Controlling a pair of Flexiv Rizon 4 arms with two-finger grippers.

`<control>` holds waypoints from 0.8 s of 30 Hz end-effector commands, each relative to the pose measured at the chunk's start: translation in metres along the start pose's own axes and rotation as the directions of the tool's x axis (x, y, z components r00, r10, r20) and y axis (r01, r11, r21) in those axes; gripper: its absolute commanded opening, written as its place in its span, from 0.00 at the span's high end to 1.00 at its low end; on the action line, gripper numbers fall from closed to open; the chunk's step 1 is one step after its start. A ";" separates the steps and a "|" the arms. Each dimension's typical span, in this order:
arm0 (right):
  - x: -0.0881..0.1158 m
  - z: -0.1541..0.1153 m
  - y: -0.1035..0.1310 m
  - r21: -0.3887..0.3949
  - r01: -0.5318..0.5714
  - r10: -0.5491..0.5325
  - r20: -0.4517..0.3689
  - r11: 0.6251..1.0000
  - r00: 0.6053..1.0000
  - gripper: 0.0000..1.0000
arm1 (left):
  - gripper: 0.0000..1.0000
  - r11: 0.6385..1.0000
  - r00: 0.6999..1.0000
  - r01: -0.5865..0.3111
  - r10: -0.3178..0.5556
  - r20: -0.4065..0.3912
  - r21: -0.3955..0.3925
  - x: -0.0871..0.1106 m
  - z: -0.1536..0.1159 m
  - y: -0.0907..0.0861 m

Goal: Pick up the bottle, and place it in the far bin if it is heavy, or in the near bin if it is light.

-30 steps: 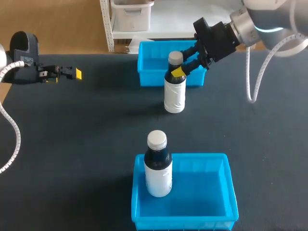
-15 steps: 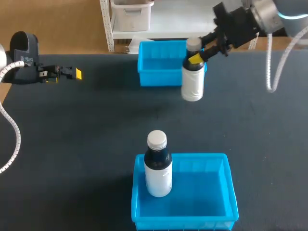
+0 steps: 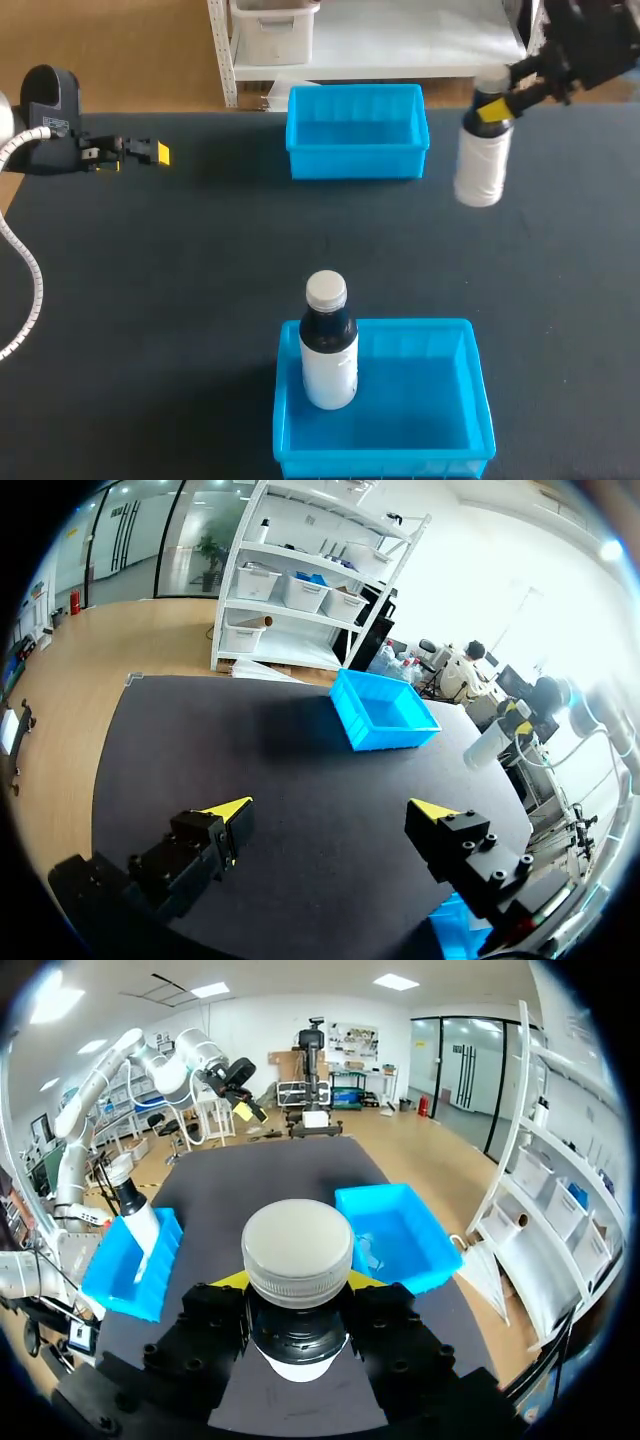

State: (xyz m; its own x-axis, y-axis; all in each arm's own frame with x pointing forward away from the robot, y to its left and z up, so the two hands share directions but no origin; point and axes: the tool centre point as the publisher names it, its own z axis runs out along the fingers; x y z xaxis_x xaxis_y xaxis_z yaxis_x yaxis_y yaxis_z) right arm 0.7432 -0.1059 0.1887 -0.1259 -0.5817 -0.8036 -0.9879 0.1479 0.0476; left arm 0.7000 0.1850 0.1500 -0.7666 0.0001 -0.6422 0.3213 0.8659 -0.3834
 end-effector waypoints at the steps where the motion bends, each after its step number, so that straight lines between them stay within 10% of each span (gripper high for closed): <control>1: 0.001 -0.044 0.033 0.137 0.000 0.000 0.001 0.991 1.000 1.00 | 0.00 1.000 1.000 0.000 0.000 0.000 0.000 0.000 0.000 0.000; 14: -0.032 -0.094 0.095 0.149 0.053 -0.053 -0.002 0.987 0.999 1.00 | 0.00 1.000 1.000 0.000 0.000 0.000 0.000 0.000 0.000 0.000; 24: -0.056 -0.073 0.160 -0.005 0.180 -0.180 0.007 0.984 0.984 1.00 | 0.00 1.000 1.000 0.000 0.000 0.000 0.000 0.000 0.000 0.000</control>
State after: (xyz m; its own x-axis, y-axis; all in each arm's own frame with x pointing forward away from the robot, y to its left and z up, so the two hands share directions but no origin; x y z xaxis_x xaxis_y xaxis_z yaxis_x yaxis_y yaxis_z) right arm 0.6065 -0.1178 0.2856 0.0507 -0.5832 -0.8108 -0.9987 -0.0291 -0.0415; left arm 0.7000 0.1850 0.1500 -0.7666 0.0001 -0.6421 0.3212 0.8659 -0.3834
